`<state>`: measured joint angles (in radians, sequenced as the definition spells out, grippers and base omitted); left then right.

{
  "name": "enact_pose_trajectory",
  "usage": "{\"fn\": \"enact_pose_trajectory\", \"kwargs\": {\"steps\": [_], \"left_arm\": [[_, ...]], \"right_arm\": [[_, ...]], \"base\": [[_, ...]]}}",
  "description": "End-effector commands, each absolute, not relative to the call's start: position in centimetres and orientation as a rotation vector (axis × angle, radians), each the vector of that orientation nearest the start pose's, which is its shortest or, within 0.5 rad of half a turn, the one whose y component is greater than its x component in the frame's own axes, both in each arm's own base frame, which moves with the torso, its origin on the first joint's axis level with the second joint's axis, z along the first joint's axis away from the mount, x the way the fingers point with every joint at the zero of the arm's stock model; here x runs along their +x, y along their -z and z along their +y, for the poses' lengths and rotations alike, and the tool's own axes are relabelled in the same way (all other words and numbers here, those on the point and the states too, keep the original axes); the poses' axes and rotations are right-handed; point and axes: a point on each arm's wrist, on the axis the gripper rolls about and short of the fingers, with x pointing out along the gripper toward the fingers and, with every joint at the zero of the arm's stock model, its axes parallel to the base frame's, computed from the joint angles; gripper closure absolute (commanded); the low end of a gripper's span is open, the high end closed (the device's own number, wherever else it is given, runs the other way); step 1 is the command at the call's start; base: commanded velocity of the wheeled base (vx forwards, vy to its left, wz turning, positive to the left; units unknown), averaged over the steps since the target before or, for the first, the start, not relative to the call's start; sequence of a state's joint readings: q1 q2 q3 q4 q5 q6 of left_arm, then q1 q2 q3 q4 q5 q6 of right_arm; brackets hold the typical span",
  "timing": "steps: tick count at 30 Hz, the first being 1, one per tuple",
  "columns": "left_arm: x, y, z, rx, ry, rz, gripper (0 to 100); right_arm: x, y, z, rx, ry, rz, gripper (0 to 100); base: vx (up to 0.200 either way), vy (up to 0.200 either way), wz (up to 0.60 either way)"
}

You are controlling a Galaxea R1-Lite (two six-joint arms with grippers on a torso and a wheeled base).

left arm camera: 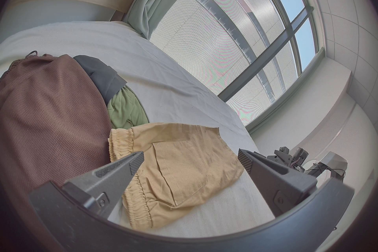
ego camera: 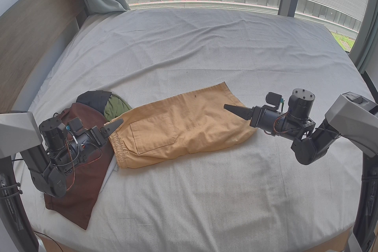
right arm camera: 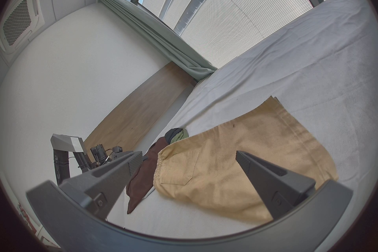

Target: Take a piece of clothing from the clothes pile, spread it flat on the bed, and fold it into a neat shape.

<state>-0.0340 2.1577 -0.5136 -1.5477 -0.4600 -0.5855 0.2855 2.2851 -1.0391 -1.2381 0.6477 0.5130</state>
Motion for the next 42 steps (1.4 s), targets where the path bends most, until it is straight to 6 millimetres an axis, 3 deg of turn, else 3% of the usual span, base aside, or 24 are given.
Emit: {"fn": "enact_pose_trajectory", "kwargs": {"steps": [1, 17, 28, 38, 42], "left_arm": [[32.4, -6.5, -2.5, -0.590, 0.466, 0.232, 0], [31.5, -7.1, -3.8, -0.584, 0.507, 0.243, 0], [31.4, -6.7, -4.1, -0.473, 0.522, 0.227, 0], [31.4, -6.7, -4.2, -0.471, 0.524, 0.226, 0], [31.5, -6.5, -4.1, -0.473, 0.520, 0.233, 0]], "right_arm": [[39.3, -8.4, 13.2, 0.478, -0.912, 0.263, 0], [36.9, -5.6, 12.3, 0.442, -0.859, 0.313, 0], [37.1, -2.1, 11.9, 0.449, -0.834, 0.356, 0], [37.3, -1.1, 11.5, 0.455, -0.818, 0.376, 0], [37.5, 0.1, 11.1, 0.459, -0.805, 0.391, 0]], "base": [[0.000, 0.000, 0.00], [0.000, 0.000, 0.00], [0.000, 0.000, 0.00], [0.000, 0.000, 0.00], [0.000, 0.000, 0.00]]}}
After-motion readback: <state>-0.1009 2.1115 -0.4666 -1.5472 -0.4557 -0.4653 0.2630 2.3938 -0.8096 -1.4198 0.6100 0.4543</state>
